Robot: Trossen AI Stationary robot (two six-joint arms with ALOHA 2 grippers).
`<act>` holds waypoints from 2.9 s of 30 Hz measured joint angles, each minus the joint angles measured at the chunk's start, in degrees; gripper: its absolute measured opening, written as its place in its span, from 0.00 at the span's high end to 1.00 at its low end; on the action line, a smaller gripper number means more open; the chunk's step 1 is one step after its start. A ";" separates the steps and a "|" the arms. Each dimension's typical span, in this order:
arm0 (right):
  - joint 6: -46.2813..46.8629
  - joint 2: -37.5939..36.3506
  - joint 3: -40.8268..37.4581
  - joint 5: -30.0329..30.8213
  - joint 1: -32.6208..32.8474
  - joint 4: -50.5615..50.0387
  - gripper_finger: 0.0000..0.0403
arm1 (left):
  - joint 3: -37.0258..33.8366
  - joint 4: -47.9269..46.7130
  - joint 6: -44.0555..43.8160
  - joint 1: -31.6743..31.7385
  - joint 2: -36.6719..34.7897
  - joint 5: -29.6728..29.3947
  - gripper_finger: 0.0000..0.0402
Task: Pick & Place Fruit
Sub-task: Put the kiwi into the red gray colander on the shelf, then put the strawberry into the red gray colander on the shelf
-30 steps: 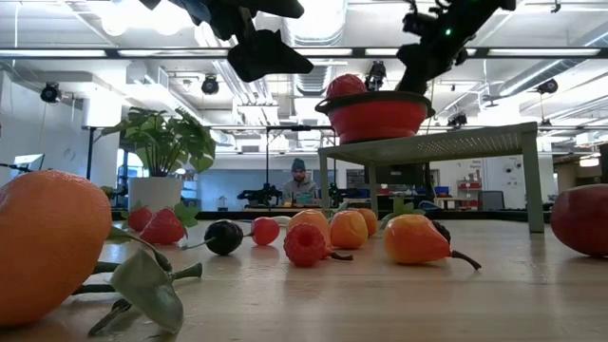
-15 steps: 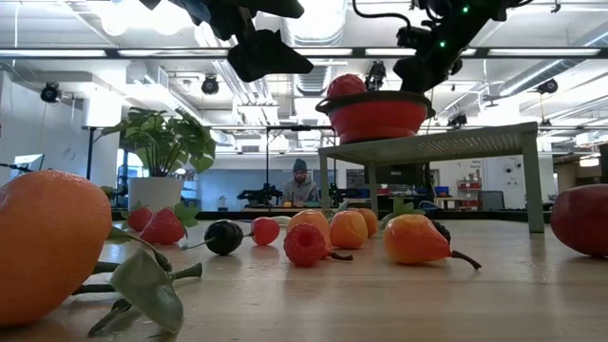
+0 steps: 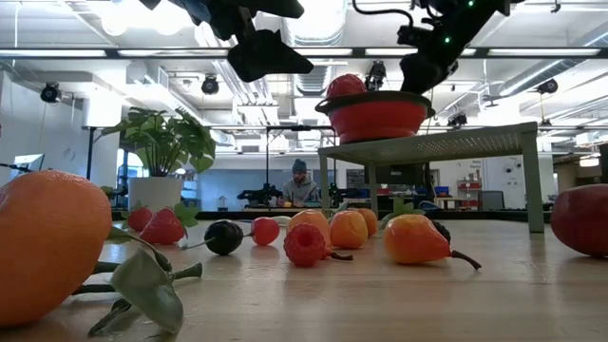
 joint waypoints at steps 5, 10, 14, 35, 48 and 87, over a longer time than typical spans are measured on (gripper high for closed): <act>0.47 -0.01 3.57 -0.44 0.50 -6.52 0.05 | 0.00 0.00 0.00 0.00 0.00 0.00 0.10; 0.64 -0.12 8.36 -0.65 0.63 -10.52 0.05 | 0.00 0.00 0.00 0.00 0.00 0.00 0.10; 0.54 -0.45 11.52 -0.58 1.62 -11.95 0.05 | 0.00 0.00 0.00 0.00 0.00 0.00 0.10; 5.56 -4.96 13.98 -0.64 18.05 -24.58 0.05 | 0.00 -0.02 0.00 0.00 0.00 0.00 0.10; 9.95 -5.49 13.96 -20.36 21.00 -23.77 0.05 | 0.00 -0.04 0.02 0.00 0.00 0.00 0.10; 51.70 -4.37 -16.83 -8.63 60.93 -2.74 0.05 | 0.00 -1.47 5.24 0.09 0.00 -0.02 0.10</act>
